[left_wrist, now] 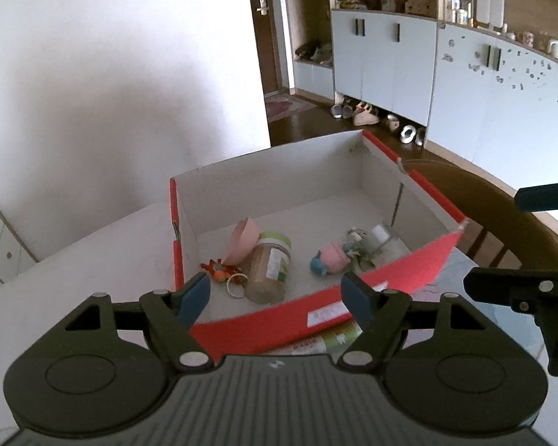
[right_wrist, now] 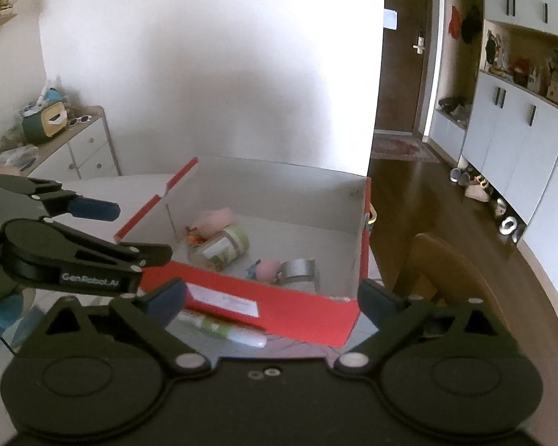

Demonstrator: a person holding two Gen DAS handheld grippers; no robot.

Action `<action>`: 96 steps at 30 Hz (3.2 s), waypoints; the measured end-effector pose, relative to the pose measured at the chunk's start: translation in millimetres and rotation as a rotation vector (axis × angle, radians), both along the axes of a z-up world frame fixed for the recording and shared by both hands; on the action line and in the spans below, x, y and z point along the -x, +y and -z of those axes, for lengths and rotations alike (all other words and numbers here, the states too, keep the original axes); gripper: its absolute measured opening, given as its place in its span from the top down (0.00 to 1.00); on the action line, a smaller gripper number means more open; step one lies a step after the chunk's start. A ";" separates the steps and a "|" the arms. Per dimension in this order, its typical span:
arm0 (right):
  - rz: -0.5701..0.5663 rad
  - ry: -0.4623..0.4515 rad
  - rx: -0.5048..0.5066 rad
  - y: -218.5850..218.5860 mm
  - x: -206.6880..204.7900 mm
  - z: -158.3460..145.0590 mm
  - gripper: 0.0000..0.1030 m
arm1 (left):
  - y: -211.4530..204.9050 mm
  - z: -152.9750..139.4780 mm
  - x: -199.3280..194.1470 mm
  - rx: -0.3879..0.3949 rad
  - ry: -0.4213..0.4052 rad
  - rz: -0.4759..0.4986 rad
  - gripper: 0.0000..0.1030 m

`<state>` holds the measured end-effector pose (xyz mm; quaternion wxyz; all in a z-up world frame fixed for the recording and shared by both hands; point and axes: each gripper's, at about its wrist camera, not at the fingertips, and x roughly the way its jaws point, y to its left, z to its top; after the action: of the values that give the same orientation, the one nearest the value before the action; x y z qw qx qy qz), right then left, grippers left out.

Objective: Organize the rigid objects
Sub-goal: 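Withdraw both tools from the box back to the items on the table, then grasp the green highlighter with the left tool while the right grasps the pink binder clip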

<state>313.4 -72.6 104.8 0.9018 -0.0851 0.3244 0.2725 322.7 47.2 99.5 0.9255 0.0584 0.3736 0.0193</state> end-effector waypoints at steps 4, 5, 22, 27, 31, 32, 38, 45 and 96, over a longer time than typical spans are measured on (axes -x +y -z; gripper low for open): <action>-0.011 -0.008 -0.008 -3.3 17.5 -1.0 0.01 | -0.2 -4.2 20.6 0.013 -0.021 0.011 0.19; -0.016 -0.006 -0.006 -3.9 22.8 0.0 0.01 | -0.1 -4.8 25.4 0.018 -0.028 0.014 0.19; -0.123 0.050 -0.006 -8.8 95.3 33.7 0.01 | 3.7 25.8 91.3 0.067 -0.036 0.060 0.19; -0.151 0.072 -0.011 -3.1 112.8 51.6 0.01 | 12.7 46.1 101.3 0.076 -0.025 0.047 0.19; -0.179 0.076 0.015 6.1 124.1 68.0 0.01 | 18.7 65.5 102.7 0.073 0.001 0.037 0.19; -0.183 0.081 0.017 7.2 125.6 72.1 0.01 | 19.7 69.8 102.6 0.071 0.007 0.033 0.19; -0.184 0.120 0.027 10.9 125.0 92.2 0.02 | 27.5 94.6 101.3 0.059 0.031 0.029 0.19; -0.180 0.141 0.037 17.4 121.3 110.0 0.06 | 39.1 115.3 94.1 0.062 0.055 0.009 0.19; -0.178 0.181 -0.018 12.6 111.7 125.1 0.46 | 31.5 133.8 86.4 0.058 0.041 0.044 0.85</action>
<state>201.7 -60.0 -20.3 0.8420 -0.0805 0.3930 0.3607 236.3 78.7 -34.3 0.9192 0.0401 0.3915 -0.0131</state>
